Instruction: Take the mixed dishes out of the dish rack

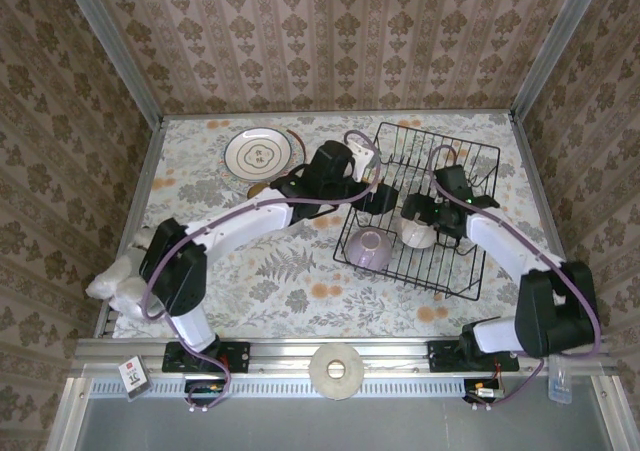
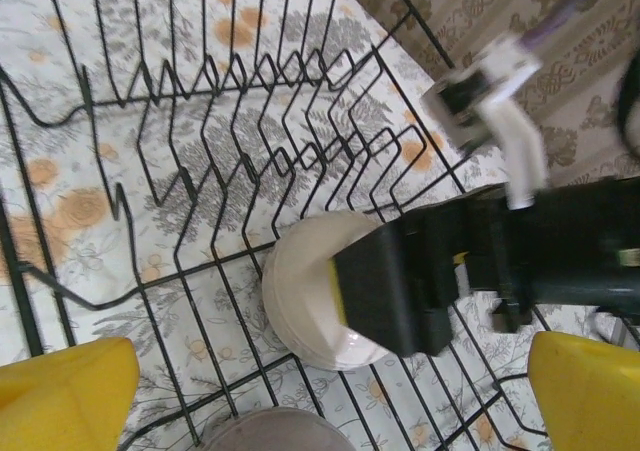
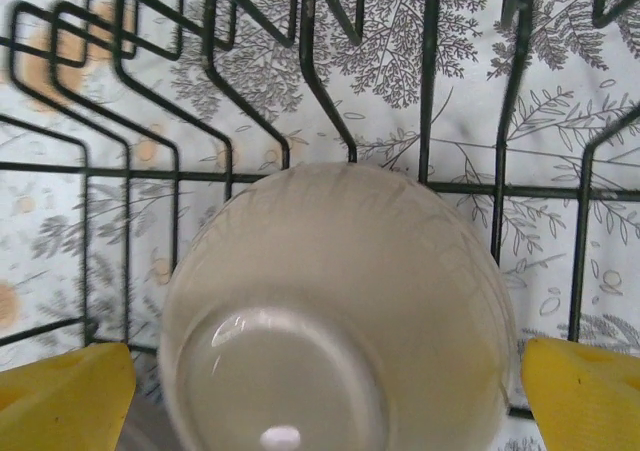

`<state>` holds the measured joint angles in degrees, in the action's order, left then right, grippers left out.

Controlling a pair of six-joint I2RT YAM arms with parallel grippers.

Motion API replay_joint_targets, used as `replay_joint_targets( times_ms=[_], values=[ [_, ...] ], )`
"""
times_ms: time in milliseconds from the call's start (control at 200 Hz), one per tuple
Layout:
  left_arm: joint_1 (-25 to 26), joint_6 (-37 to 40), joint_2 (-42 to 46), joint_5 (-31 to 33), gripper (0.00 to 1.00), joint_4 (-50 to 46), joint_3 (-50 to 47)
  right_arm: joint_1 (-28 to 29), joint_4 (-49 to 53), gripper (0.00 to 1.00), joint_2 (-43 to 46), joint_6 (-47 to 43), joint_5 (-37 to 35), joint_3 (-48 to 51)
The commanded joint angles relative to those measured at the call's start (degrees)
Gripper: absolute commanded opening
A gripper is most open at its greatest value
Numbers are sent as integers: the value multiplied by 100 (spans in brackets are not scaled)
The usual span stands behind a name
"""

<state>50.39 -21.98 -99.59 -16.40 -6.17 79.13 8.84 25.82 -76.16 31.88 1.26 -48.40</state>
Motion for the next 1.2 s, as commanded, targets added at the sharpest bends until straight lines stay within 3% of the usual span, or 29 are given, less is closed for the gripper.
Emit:
replay_joint_targets(
  times_ms=[0,155,500,765,1015,1195],
  values=[
    [11,5,-182,-475,100,83,208,-324,77,100,740,67,679,262],
    [2,-271,-607,-1095,97,134,549,-754,25,100,1137,160,1326,524],
    [26,-695,-1285,-1824,88,-369,1006,-1103,-413,93,849,263,1749,942],
    [-38,-674,-1767,-1867,85,-949,1359,-1216,-967,90,360,413,2002,1077],
    [-143,-820,-1930,-1933,83,-879,1277,-1476,-1257,86,391,613,2198,1393],
    [-203,-903,-1958,-1911,85,-807,1239,-1574,-1519,75,349,760,2341,1611]
  ],
)
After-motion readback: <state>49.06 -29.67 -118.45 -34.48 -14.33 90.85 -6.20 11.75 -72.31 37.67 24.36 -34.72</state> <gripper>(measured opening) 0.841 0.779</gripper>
